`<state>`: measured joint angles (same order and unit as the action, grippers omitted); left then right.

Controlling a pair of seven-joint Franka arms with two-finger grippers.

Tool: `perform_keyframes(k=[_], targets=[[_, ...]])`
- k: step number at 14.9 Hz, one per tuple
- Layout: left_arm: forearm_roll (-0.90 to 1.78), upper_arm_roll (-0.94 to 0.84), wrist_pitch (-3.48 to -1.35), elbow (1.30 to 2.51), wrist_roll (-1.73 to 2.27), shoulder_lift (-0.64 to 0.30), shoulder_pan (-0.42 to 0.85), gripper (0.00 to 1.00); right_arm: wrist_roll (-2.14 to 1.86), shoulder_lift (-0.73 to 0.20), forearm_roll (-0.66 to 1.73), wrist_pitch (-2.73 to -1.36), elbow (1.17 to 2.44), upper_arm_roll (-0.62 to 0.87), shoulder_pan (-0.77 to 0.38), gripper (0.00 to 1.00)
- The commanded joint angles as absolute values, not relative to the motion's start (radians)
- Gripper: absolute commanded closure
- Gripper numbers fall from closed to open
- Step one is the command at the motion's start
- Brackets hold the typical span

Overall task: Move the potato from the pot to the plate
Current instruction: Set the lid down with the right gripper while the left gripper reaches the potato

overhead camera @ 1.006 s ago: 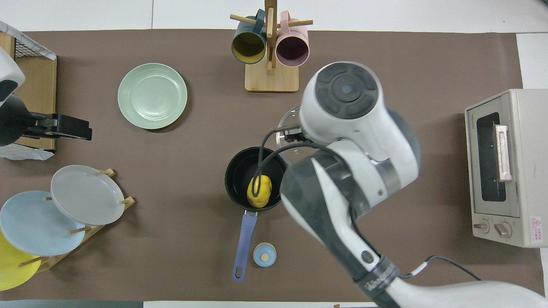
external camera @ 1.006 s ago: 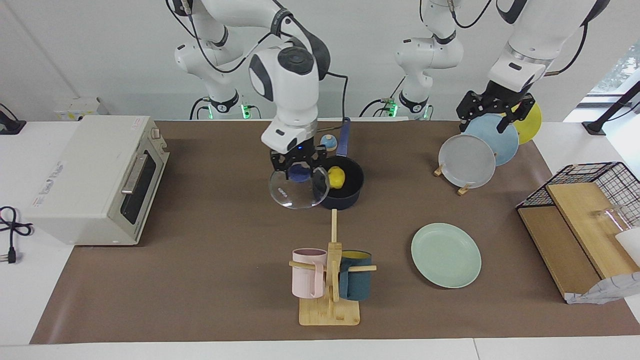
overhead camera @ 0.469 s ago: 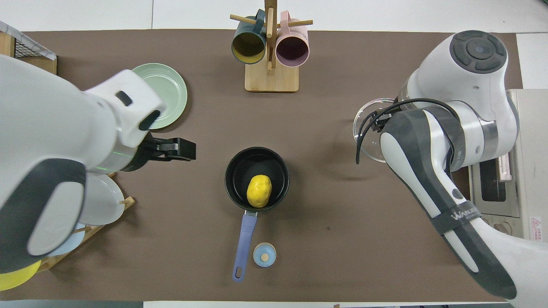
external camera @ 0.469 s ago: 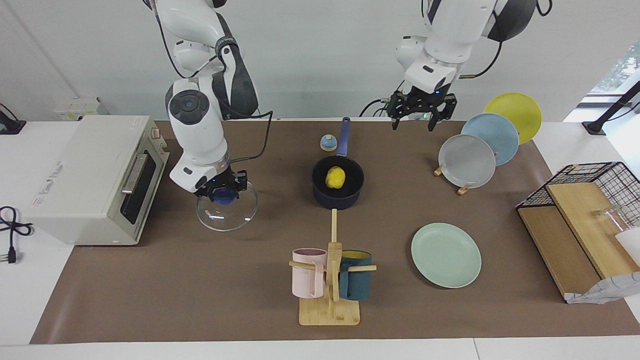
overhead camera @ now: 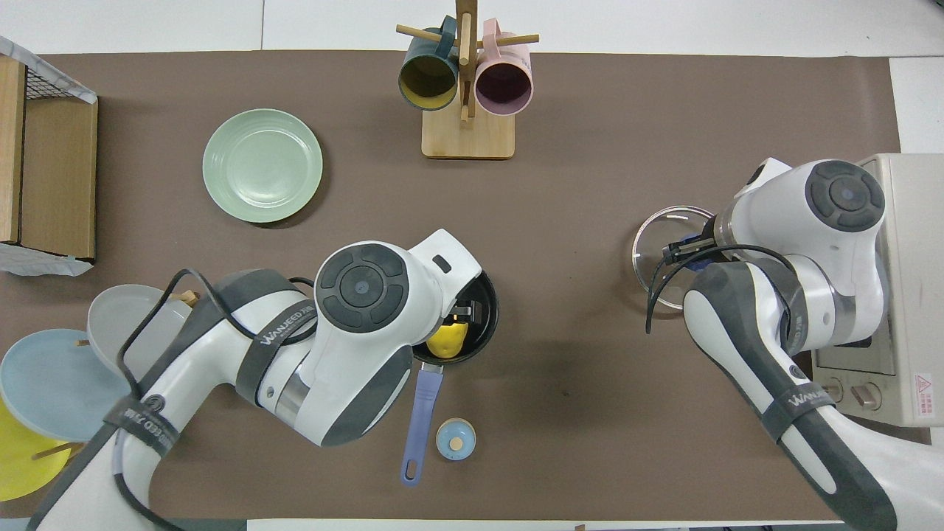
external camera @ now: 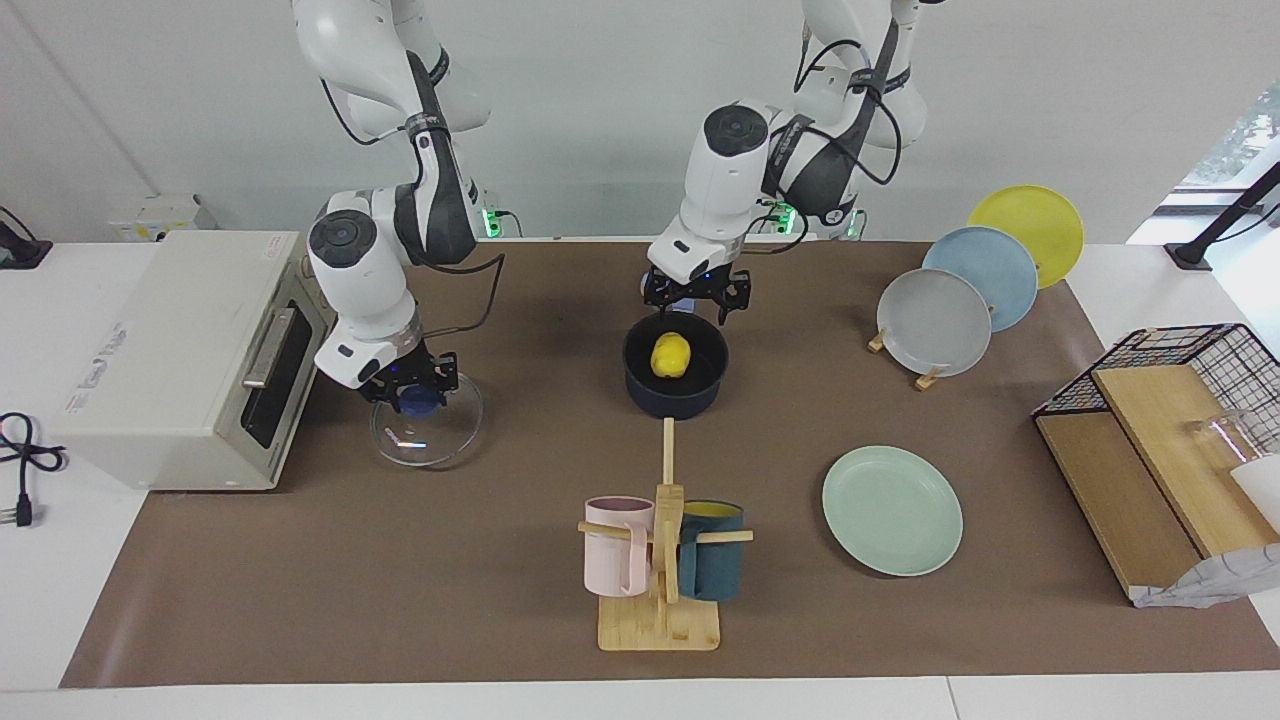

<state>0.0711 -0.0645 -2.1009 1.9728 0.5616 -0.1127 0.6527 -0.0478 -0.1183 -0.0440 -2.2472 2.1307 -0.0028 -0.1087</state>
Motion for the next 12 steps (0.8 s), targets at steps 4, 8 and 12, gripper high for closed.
perform_keyframes(k=[4,8,12], targets=[[0.086,-0.044,-2.207,2.029,0.555,-0.147,0.686,0.00,-0.060,-0.054,-0.031,-2.347,2.255,0.011,-0.089,0.72],[0.086,-0.046,-2.267,2.033,0.560,-0.198,0.692,0.00,-0.057,-0.054,-0.031,-2.385,2.269,0.011,-0.089,0.67],[0.086,-0.046,-2.272,2.039,0.548,-0.221,0.696,0.00,-0.057,-0.054,-0.031,-2.402,2.276,0.011,-0.087,0.36]])
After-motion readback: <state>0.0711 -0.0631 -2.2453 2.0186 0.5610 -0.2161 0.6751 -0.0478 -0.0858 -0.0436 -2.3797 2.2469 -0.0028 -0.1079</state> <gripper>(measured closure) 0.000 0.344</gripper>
